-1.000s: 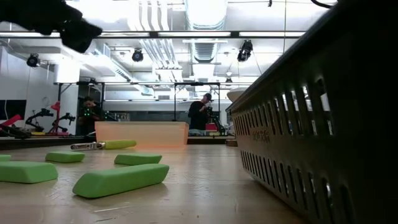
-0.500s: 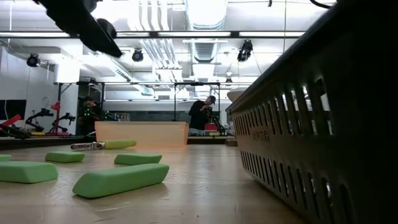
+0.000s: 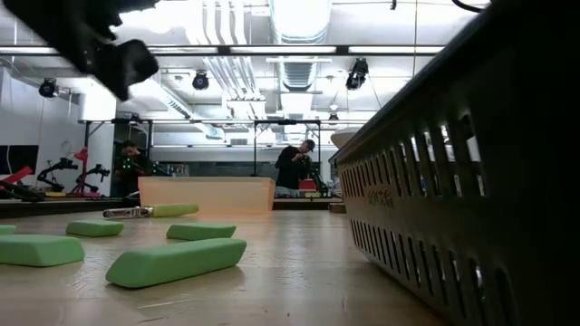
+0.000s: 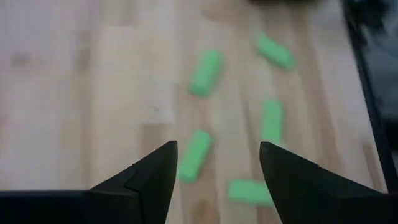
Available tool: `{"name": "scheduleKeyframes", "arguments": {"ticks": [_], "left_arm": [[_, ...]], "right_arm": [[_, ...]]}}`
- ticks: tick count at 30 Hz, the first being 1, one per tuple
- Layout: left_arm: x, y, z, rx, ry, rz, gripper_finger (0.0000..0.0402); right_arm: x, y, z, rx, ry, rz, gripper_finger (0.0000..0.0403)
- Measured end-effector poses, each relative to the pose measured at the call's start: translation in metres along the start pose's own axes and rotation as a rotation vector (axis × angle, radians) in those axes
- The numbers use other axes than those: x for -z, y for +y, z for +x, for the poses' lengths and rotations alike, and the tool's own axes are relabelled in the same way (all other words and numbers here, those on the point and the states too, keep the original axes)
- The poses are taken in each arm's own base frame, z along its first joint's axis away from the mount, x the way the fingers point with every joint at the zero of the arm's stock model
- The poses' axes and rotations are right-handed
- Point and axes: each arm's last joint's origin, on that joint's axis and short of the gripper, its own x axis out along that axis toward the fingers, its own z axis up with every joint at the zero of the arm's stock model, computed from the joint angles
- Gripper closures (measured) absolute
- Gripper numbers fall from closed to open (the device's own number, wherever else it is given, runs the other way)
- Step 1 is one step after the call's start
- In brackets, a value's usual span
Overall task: Pick & Place School Supplies
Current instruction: Put the green eraser into the orange bin
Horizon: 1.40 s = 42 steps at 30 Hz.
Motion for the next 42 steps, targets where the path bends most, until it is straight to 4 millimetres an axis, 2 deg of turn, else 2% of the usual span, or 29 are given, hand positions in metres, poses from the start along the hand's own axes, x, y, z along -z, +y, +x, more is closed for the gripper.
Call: {"name": "scheduleKeyframes", "arguments": {"ticks": [4, 9, 15, 21, 28, 34, 37, 42], "left_arm": [[0.016, -0.008, 0.020, 0.124, 0.044, 0.060, 0.0167], [0.027, -0.016, 0.037, 0.190, -0.045, 0.058, 0.0167], [0.040, -0.012, 0.051, 0.145, -0.117, 0.135, 0.0168], [0.052, -0.006, 0.060, 0.094, -0.150, 0.106, 0.0168], [0.044, -0.007, 0.055, 0.056, -0.161, 0.136, 0.0168], [0.029, -0.006, 0.052, 0.018, -0.078, 0.151, 0.0168], [0.020, 0.001, 0.059, 0.020, 0.021, 0.101, 0.0168], [0.011, 0.007, 0.076, 0.114, 0.126, 0.131, 0.0168]], "right_arm": [[0.000, 0.000, 0.000, 0.000, 0.000, 0.000, 0.0225], [0.000, 0.000, 0.000, 0.000, 0.000, 0.000, 0.0225], [0.000, 0.000, 0.000, 0.000, 0.000, 0.000, 0.0225], [0.000, 0.000, 0.000, 0.000, 0.000, 0.000, 0.0225], [0.000, 0.000, 0.000, 0.000, 0.000, 0.000, 0.0225], [0.000, 0.000, 0.000, 0.000, 0.000, 0.000, 0.0225], [0.000, 0.000, 0.000, -0.001, 0.000, 0.000, 0.0225], [0.000, 0.000, 0.000, -0.001, 0.000, 0.000, 0.0225]]}}
